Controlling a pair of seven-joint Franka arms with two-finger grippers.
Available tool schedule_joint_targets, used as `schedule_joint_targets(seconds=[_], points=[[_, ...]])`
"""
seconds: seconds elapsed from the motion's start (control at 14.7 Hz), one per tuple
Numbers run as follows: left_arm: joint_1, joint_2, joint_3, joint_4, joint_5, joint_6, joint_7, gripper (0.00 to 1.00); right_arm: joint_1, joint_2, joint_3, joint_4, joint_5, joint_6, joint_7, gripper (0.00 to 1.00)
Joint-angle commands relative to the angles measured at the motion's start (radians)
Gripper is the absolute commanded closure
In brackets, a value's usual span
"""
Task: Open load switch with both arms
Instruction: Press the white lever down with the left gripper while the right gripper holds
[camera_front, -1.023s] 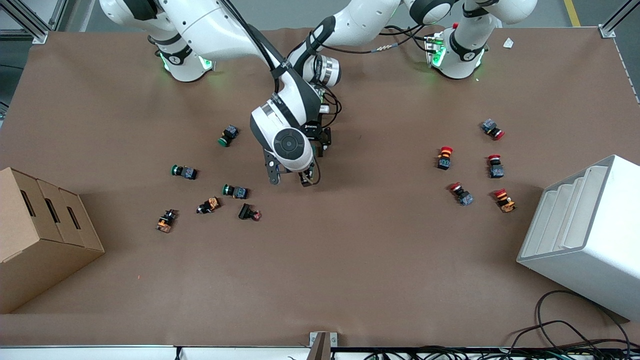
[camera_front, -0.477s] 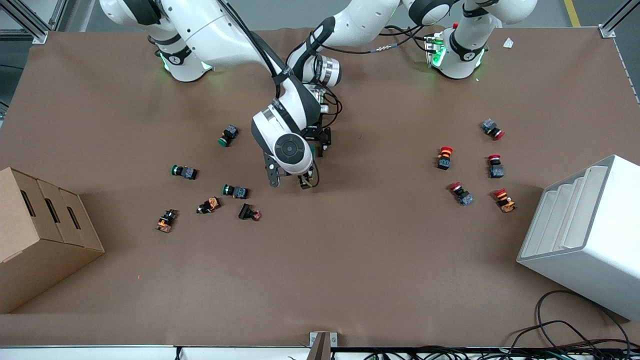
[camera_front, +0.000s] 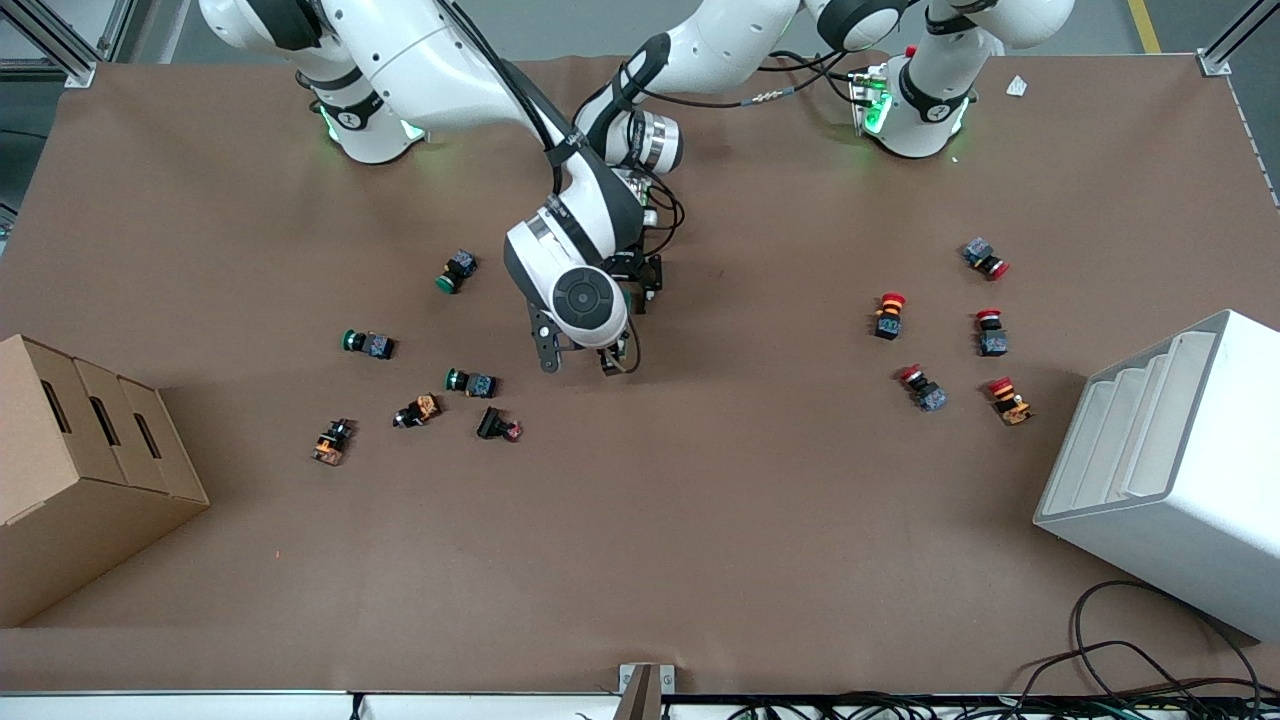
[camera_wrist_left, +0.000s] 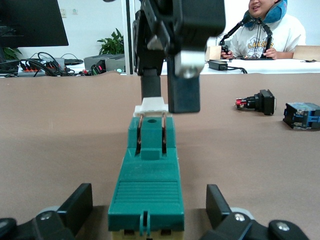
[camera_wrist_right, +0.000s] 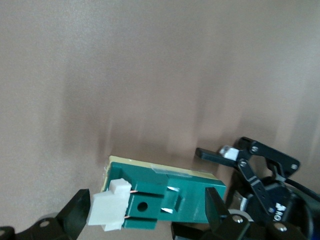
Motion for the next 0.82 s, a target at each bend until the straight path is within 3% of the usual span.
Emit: schedule_joint_targets(seconds=[0.0, 0.75], points=[[-0.002, 0.059, -0.002, 0.017, 0.005, 0.034, -0.003, 0.00, 0.019, -0.012, -0.006, 0.017, 0.013, -0.066, 0.012, 0.00], [0.000, 0.060, -0.002, 0.017, 0.003, 0.034, 0.000, 0.00, 0.049, -0.026, 0.002, 0.038, 0.016, -0.262, 0.006, 0.00]])
